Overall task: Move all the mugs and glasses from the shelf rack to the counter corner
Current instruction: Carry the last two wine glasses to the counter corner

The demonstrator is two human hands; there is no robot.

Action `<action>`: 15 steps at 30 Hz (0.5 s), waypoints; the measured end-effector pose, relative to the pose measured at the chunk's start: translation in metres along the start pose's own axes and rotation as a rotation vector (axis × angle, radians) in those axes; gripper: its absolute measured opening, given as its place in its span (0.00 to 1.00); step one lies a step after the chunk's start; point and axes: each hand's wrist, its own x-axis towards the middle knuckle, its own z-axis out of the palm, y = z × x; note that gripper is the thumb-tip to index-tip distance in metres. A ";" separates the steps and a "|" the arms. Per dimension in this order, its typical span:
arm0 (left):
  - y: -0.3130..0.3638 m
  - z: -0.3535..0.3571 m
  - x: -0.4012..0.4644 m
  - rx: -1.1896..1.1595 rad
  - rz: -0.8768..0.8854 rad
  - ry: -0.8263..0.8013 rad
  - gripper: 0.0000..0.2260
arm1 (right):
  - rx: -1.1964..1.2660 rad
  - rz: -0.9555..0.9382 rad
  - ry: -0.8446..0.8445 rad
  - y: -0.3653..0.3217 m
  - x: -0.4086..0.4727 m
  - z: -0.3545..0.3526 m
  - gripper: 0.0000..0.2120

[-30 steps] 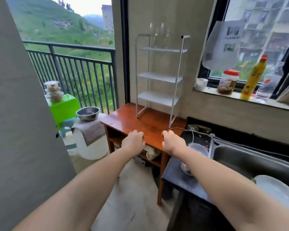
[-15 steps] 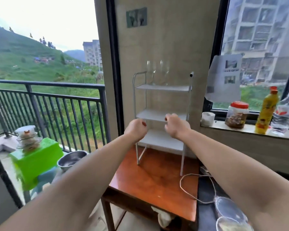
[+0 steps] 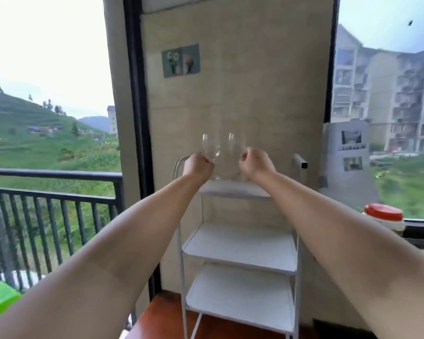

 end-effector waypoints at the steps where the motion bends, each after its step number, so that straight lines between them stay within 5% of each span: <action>1: -0.003 0.004 0.012 -0.046 -0.046 -0.024 0.10 | 0.113 0.088 -0.048 0.001 0.011 0.006 0.13; 6: -0.014 0.029 0.052 -0.323 -0.253 -0.166 0.08 | 0.635 0.447 -0.253 0.004 0.037 0.036 0.14; 8: -0.016 0.038 0.065 -0.346 -0.291 -0.177 0.02 | 0.679 0.469 -0.247 0.006 0.048 0.044 0.12; 11: -0.018 0.048 0.078 -0.332 -0.269 -0.198 0.09 | 0.688 0.444 -0.228 0.005 0.058 0.048 0.03; 15: -0.019 0.051 0.083 -0.286 -0.212 -0.196 0.12 | 0.611 0.391 -0.215 0.004 0.062 0.050 0.05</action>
